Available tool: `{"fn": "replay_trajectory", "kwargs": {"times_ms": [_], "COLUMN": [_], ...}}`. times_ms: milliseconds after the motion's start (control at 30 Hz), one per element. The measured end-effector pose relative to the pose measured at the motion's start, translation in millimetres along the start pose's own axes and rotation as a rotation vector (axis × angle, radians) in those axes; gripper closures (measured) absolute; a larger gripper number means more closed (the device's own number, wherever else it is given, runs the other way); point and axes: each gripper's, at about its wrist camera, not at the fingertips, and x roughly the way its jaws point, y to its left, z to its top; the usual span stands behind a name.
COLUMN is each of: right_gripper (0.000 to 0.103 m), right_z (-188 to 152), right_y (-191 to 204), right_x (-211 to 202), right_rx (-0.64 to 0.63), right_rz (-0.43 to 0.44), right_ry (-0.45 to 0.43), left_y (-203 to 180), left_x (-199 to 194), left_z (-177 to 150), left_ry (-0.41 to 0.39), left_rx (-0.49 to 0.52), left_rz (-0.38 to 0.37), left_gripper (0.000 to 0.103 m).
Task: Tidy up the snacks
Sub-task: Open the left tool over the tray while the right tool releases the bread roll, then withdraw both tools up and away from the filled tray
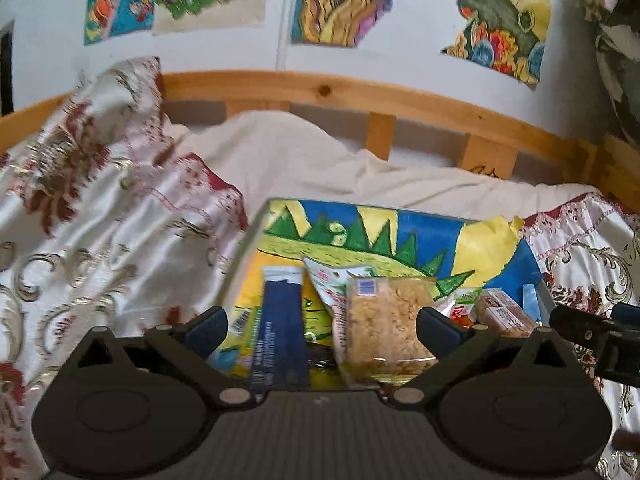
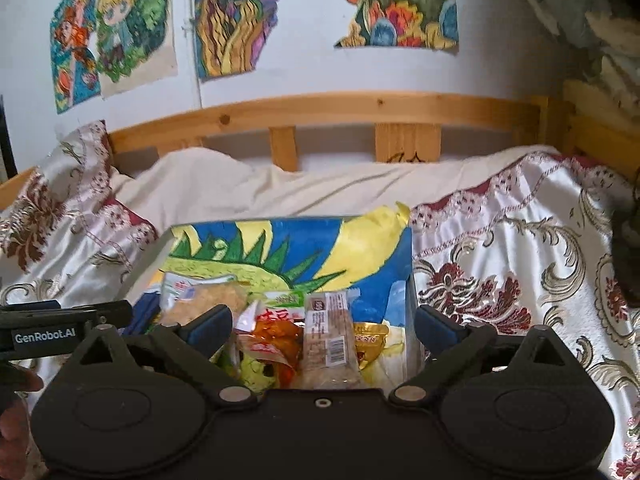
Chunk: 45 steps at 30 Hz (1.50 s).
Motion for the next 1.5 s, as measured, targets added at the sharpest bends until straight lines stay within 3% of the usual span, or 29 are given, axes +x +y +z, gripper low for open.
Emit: {"fn": "replay_trajectory", "kwargs": {"times_ms": [433, 733, 1500], "right_gripper": [0.001, 0.001, 0.001], "right_z": [-18, -37, -50], "right_y": [9, 18, 22], "right_x": [-61, -95, -117], "right_rx": [0.024, -0.006, -0.022], "right_rz": [0.061, 0.103, 0.117], "right_ry": [-0.051, -0.044, -0.033], "left_y": [21, 26, 29], "left_x": [-71, -105, -131], "left_z": [-16, -35, -55], "left_ry": [-0.085, -0.069, -0.053], "left_rx": [-0.012, -0.006, 0.001], "left_rz": [0.053, 0.080, 0.105], "left_gripper": [0.001, 0.001, 0.001]}}
